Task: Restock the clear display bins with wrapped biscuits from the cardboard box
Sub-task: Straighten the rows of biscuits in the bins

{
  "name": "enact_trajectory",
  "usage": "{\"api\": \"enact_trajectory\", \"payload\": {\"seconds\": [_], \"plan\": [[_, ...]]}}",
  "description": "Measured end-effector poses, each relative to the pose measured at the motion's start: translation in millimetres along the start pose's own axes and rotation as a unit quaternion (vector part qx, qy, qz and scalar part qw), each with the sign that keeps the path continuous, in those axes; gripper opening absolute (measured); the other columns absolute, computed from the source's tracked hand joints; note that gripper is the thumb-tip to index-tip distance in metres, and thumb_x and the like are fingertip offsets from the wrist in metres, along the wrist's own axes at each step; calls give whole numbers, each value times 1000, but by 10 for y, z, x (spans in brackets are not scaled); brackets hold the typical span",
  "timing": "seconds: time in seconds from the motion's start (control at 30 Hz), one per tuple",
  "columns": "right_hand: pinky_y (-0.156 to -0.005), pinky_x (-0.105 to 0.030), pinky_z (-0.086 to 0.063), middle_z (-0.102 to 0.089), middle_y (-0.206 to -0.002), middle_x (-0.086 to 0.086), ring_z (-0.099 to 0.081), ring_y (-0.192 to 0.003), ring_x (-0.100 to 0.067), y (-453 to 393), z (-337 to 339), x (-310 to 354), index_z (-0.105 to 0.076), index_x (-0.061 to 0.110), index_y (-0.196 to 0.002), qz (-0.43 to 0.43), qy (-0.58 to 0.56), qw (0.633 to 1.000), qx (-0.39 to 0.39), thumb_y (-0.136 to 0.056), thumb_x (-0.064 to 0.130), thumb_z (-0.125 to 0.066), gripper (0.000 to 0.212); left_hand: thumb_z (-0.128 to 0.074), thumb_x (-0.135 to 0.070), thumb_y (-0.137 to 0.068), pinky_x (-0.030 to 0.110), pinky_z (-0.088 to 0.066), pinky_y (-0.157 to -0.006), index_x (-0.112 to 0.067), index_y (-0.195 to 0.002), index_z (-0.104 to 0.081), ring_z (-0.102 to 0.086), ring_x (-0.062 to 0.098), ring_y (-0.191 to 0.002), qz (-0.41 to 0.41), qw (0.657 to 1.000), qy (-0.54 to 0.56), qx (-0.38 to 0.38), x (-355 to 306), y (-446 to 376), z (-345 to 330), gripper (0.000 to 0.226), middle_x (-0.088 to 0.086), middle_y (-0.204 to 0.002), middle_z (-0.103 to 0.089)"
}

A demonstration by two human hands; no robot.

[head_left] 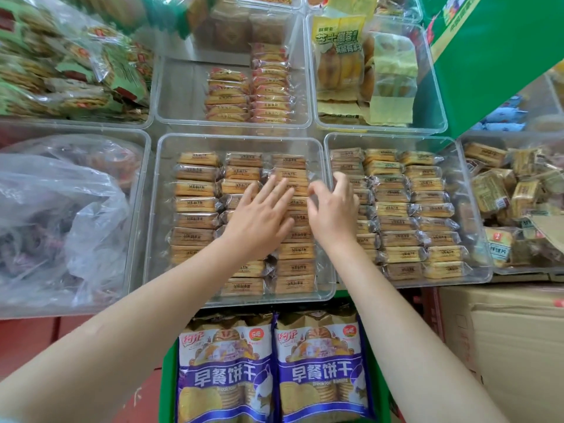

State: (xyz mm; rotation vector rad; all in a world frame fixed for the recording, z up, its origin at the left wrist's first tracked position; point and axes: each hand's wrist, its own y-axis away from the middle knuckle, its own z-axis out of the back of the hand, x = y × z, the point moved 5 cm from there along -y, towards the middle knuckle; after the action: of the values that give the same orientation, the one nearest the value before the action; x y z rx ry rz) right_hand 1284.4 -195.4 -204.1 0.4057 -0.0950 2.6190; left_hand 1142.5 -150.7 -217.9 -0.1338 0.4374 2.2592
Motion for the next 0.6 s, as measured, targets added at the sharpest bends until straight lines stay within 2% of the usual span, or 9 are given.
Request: {"api": "enact_trajectory", "payload": {"seconds": [0.2,0.3,0.37,0.47,0.6], "plan": [[-106,-58,-41,-47,-142,-23,-45,-134,-39,636,-6,-93,-67,19,-120,-19,37,999,10,-92,17,-68,28,-18,-46,-108,51,4,-124,-20,-161,7,20,22,-153,34,999,-33,11,-91,65,-155,63,1,-168,14],[-107,-59,-40,-45,-145,-23,-43,-136,-39,733,65,-90,-67,19,-121,-25,30,999,20,-90,21,-72,32,-19,-46,-108,51,4,-125,-21,-161,4,20,23,-153,30,999,-35,0,-125,117,-118,63,2,-168,13],[-112,-58,-31,-36,-154,-23,-32,-144,-39,798,108,-59,-66,23,-128,-10,44,998,54,-93,31,-69,37,-17,-45,-108,52,2,-125,-22,-161,0,18,24,-154,14,998,-58,-4,-130,232,-141,61,1,-168,10],[-121,-54,-12,-9,-167,-15,-4,-154,-33,892,128,-71,-47,34,-148,-38,69,986,146,-103,46,-47,47,-12,-45,-107,53,1,-125,-22,-161,-4,13,22,-155,16,998,-55,16,-161,298,-148,59,-2,-169,2],[-122,-56,-10,-1,-168,-14,1,-154,-35,875,201,33,-27,45,-155,-42,43,987,150,-105,49,-36,51,-8,-49,-107,53,3,-125,-18,-161,-4,15,22,-154,8,997,-81,16,-214,312,-95,63,1,-169,2]]}}
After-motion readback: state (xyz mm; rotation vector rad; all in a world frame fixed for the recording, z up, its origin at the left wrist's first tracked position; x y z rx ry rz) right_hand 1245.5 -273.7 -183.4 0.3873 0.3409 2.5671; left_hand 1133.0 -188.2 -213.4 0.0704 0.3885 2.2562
